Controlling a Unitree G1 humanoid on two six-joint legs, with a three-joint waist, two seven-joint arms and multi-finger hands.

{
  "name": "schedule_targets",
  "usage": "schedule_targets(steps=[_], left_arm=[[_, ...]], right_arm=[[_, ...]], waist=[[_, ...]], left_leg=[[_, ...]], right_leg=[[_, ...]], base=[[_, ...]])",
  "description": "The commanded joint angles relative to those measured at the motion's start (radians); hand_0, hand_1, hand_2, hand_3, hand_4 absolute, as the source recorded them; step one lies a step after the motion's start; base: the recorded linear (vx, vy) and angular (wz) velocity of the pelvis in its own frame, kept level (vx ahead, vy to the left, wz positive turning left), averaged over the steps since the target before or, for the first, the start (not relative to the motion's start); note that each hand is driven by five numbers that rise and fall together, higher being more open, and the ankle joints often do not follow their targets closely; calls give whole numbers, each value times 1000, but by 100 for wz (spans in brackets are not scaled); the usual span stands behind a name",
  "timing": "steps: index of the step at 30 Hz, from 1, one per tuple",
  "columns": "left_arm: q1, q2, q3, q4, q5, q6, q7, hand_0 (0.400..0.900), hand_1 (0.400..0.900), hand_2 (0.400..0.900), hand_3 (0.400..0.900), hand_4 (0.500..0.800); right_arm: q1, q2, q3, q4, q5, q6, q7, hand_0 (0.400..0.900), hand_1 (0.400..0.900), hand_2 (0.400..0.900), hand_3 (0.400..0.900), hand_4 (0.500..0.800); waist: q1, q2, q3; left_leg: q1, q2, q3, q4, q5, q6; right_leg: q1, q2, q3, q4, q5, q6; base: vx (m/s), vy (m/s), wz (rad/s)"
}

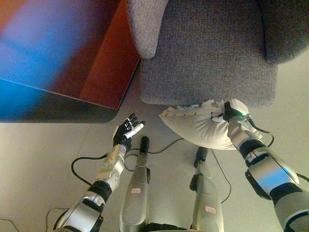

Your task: Pick up the pillow and put it on the sofa.

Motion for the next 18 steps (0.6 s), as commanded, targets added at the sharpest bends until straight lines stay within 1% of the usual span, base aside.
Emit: schedule_targets(steps=[1,4,7,10,13,18], left_arm=[[-30,51,12,-62,-14,-61,5,900,900,900,900,800],[-27,53,24,-53,-16,-54,1,900,900,900,900,800],[-17,53,48,-31,-6,-30,-5,900,900,900,900,800],[6,57,64,-18,3,-11,-10,900,900,900,900,800],[45,59,90,-2,23,6,-13,900,900,900,900,800],[157,60,157,17,83,40,-36,900,900,900,900,800]], right_arm=[[-52,-76,-1,-42,-3,-21,-43,400,400,400,400,500],[-29,-73,-11,-58,4,-31,-43,400,400,400,400,500],[18,-68,-30,-83,-4,-41,-24,400,400,400,400,500],[76,-73,-41,-123,-12,-56,-9,400,400,400,400,500],[146,-82,-49,-209,-19,-37,11,400,400,400,400,500],[320,-106,-93,-390,-71,7,46,400,400,400,400,500]], waist=[[-6,-26,17],[-9,-33,17],[-13,-46,7],[-16,-61,-34],[-20,-80,-84],[-31,-117,-198]], left_leg=[[6,-32,-7,42,-66,53],[40,-30,-2,39,-72,52],[117,-22,12,23,-83,47],[163,-18,19,7,-89,43],[224,-13,24,-17,-93,40],[333,3,37,-53,-95,33]], right_leg=[[-2,-70,34,94,-42,42],[28,-71,36,90,-45,43],[101,-75,35,70,-50,46],[148,-79,32,48,-51,50],[213,-75,30,21,-55,53],[334,-69,24,-24,-61,56]], base=[[0,0,0],[0,0,0],[55,1,-2],[73,-16,1],[132,-26,-2],[232,-24,-1]])
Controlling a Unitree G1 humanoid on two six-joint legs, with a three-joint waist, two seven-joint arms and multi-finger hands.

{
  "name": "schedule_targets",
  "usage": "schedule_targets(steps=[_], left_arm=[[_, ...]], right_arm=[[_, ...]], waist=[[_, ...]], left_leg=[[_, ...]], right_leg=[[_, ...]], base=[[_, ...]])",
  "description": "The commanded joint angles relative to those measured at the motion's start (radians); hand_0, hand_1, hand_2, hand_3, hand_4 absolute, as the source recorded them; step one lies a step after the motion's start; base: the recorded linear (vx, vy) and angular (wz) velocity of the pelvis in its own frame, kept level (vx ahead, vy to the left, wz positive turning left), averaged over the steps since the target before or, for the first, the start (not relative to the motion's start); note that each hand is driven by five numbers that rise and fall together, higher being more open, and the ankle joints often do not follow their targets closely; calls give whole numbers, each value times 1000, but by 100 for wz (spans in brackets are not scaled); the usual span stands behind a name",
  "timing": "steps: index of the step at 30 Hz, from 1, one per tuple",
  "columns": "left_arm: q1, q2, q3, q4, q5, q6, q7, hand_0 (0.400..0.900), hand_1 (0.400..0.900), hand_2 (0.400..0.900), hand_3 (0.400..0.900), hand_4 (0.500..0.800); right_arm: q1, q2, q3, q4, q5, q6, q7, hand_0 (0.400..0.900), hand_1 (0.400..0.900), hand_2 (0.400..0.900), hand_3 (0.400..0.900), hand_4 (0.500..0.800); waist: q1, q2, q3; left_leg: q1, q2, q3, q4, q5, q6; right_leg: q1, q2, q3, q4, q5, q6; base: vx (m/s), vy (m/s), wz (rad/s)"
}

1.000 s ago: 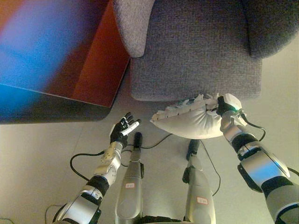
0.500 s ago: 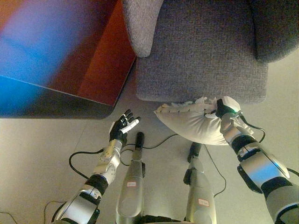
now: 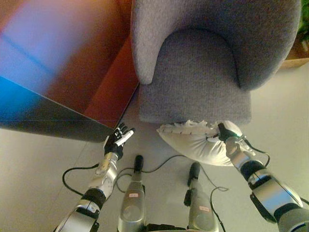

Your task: Pick up the pillow and put it on the sofa.

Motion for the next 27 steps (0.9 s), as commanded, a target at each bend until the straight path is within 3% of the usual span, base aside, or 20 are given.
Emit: schedule_targets(steps=[1,6,11,18,27], left_arm=[[54,44,4,10,75,-19,-32,900,900,900,900,800],[179,40,60,0,142,27,-65,900,900,900,900,800],[241,39,89,-12,182,50,-85,900,900,900,900,800],[267,49,119,2,194,72,-104,900,900,900,900,800],[272,55,111,36,191,88,-112,900,900,900,900,800]], right_arm=[[25,-97,-60,-127,-66,-5,-20,400,400,400,400,500],[170,-131,-129,-262,-136,23,36,400,400,400,400,500],[203,-163,-172,-358,-178,47,79,400,400,400,400,500],[118,-223,-186,-415,-222,62,169,400,400,400,400,500],[-79,-299,-137,-352,-196,70,209,400,400,400,400,500]], waist=[[-3,-64,-192],[1,-74,-302],[6,-72,-353],[11,-80,-398],[29,-91,-429]], left_leg=[[22,-4,18,62,-62,34],[120,14,32,36,-72,29],[175,24,40,8,-76,26],[203,29,46,-2,-77,24],[213,35,43,-8,-75,21]], right_leg=[[24,-78,30,83,-58,47],[121,-73,10,52,-66,47],[173,-74,-9,33,-70,51],[198,-77,-15,31,-73,54],[209,-76,-24,28,-73,55]], base=[[294,-18,0],[302,-1,2],[157,13,5],[57,11,-1],[28,0,0]])
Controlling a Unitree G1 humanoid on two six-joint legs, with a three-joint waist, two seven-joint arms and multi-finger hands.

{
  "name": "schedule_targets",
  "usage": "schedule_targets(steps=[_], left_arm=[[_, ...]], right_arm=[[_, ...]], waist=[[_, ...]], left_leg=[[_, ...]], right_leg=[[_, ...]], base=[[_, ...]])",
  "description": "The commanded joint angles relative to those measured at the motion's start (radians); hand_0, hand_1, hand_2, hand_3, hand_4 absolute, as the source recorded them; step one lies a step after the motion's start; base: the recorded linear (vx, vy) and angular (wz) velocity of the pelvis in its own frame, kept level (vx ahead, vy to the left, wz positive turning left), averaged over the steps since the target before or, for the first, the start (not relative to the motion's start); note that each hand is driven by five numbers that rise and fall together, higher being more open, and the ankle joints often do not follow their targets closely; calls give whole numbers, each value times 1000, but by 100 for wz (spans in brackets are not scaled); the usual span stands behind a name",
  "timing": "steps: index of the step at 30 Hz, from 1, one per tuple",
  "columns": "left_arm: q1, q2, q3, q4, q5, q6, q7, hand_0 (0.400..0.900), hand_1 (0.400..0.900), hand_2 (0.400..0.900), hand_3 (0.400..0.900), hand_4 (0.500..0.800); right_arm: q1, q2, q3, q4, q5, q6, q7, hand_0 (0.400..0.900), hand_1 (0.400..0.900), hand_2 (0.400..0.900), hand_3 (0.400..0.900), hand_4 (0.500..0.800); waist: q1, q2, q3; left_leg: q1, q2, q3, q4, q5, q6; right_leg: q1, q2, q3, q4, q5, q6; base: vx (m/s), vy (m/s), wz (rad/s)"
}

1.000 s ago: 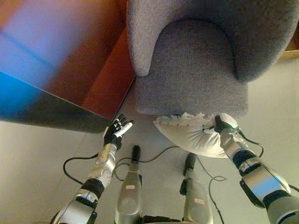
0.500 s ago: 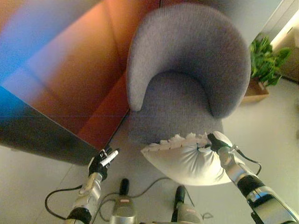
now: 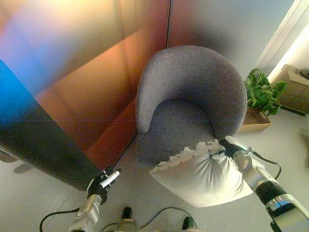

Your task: Pick up the pillow and put it on the sofa.

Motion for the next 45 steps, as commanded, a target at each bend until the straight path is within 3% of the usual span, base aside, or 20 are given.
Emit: schedule_targets(steps=[1,11,21,28,34,43,45], left_arm=[[-55,46,-60,34,28,-41,-29,900,900,900,900,800],[-49,59,-92,27,12,-36,-34,900,900,900,900,800],[-24,76,-129,22,15,-34,-52,900,900,900,900,800],[-9,93,-144,-6,18,-14,-69,900,900,900,900,800],[-17,100,-181,-26,-8,-37,-96,900,900,900,900,800],[7,104,-185,-57,-9,-43,-100,900,900,900,900,800],[7,108,-196,-65,-25,-51,-107,900,900,900,900,800]], right_arm=[[-326,-159,13,-7,-17,-31,-76,400,400,400,400,500],[-611,-263,130,85,41,-21,-69,400,400,400,400,500],[-838,-293,267,256,88,-24,-61,400,400,400,400,500],[-852,-279,284,348,53,6,-20,400,400,400,400,500],[-852,-242,285,457,34,13,-69,400,400,400,400,500],[-848,-237,290,511,28,43,-62,400,400,400,400,500],[-849,-230,274,532,15,72,-100,900,900,900,900,800]], waist=[[28,-34,-136],[57,-49,-161],[85,-57,-185],[103,-54,-191],[126,-39,-170],[136,-25,-153],[141,-17,-145]], left_leg=[[14,21,4,23,-21,20],[-2,27,-8,20,-4,11],[-13,27,-25,12,3,9],[-31,30,-40,1,14,4],[-73,31,-61,0,16,-2],[-81,32,-71,0,9,-3],[-91,30,-74,0,8,-3]], right_leg=[[6,-72,-3,52,-14,43],[6,-67,-22,51,-11,44],[14,-63,-38,37,-11,43],[9,-59,-51,23,-8,45],[-18,-58,-67,10,-4,44],[-17,-63,-77,6,-13,44],[-26,-64,-77,6,-13,44]], base=[[0,0,0],[9,-1,3],[54,3,7],[78,-3,10],[-14,-1,10],[22,9,4],[-30,12,6]])
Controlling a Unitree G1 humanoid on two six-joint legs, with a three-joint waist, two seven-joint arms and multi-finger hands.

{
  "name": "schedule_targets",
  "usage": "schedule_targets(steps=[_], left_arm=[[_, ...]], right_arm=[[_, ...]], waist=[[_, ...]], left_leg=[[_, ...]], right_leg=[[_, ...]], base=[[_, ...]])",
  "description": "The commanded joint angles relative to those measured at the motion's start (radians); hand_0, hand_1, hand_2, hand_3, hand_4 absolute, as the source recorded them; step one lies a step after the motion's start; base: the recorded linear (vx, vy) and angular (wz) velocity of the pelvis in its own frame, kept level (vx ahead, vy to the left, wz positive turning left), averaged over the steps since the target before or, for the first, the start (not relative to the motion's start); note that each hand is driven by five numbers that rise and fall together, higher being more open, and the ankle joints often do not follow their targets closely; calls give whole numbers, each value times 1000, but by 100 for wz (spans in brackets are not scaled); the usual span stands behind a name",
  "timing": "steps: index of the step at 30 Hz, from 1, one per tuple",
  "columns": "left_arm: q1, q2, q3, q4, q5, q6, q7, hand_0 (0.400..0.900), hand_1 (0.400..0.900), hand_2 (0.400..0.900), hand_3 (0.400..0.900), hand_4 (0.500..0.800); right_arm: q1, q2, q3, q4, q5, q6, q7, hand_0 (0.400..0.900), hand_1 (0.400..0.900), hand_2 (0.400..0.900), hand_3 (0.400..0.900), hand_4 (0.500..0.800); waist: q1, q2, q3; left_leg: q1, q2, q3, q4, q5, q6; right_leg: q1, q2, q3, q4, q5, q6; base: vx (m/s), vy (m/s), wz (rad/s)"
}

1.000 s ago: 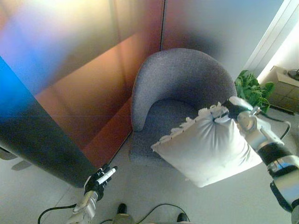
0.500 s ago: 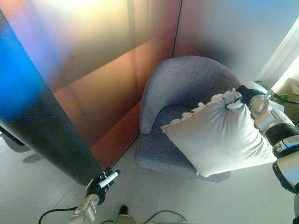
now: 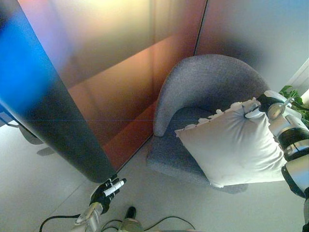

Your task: Pick up the pillow and put it on the sofa.

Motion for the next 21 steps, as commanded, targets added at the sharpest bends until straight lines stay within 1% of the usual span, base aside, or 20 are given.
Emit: schedule_targets(steps=[1,3,5,7,13,18,21], left_arm=[[-45,77,-113,-65,-31,-83,-31,900,900,900,900,800],[-70,78,-119,-65,-46,-93,-32,900,900,900,900,800],[-89,77,-121,-68,-51,-93,-26,900,900,900,900,800],[-93,76,-122,-74,-51,-89,-19,900,900,900,900,800],[-58,80,-131,-101,-41,-77,-18,900,900,900,900,800],[-37,85,-127,-104,-33,-62,-26,900,900,900,900,800],[-24,88,-125,-106,-30,-58,-33,900,900,900,900,800]], right_arm=[[-256,-61,71,74,-63,44,-150,900,900,900,900,800],[-272,-49,76,83,-60,59,-182,900,900,900,900,800],[-286,-48,91,84,-57,73,-197,900,900,900,900,800],[-291,-54,96,84,-56,72,-206,900,900,900,900,800],[-266,-77,77,93,-73,79,-251,900,900,900,900,800],[-227,-85,55,92,-95,71,-248,900,900,900,900,800],[-204,-86,43,92,-104,81,-259,900,900,900,900,800]], waist=[[25,-28,-51],[26,-20,-27],[24,-17,-10],[23,-17,-4],[25,-18,-17],[23,-20,-37],[24,-21,-44]], left_leg=[[-19,29,-3,-7,-15,8],[-40,28,-8,-7,-11,10],[-52,25,-12,-7,-9,12],[-54,24,-13,-7,-10,14],[-40,26,-6,-7,-14,15],[-18,29,2,-7,-19,15],[-6,31,4,-7,-21,14]], right_leg=[[-7,-79,2,6,-4,46],[-28,-78,8,6,-1,45],[-39,-78,14,5,1,44],[-40,-78,16,4,0,44],[-19,-80,8,2,-7,44],[1,-81,4,3,-13,45],[12,-80,4,3,-16,44]], base=[[-164,3,4],[-207,-9,1],[-115,-11,-1],[-16,-4,0],[62,4,3],[95,8,4],[73,-1,1]])
